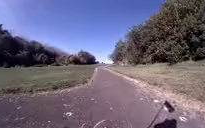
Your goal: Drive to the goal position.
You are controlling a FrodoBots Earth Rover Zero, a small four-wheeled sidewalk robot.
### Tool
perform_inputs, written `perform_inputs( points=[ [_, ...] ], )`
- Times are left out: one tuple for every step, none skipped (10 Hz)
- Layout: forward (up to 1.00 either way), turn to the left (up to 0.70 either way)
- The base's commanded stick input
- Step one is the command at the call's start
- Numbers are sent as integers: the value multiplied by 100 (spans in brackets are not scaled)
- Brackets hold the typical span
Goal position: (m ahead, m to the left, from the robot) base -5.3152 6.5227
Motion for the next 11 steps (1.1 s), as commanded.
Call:
perform_inputs(
  points=[
    [4, 0],
    [4, 0],
    [4, 0],
    [4, 0],
    [35, 11],
    [55, 25],
    [67, 34],
    [67, 34],
    [67, 33],
    [67, 34],
    [67, 34]
  ],
)
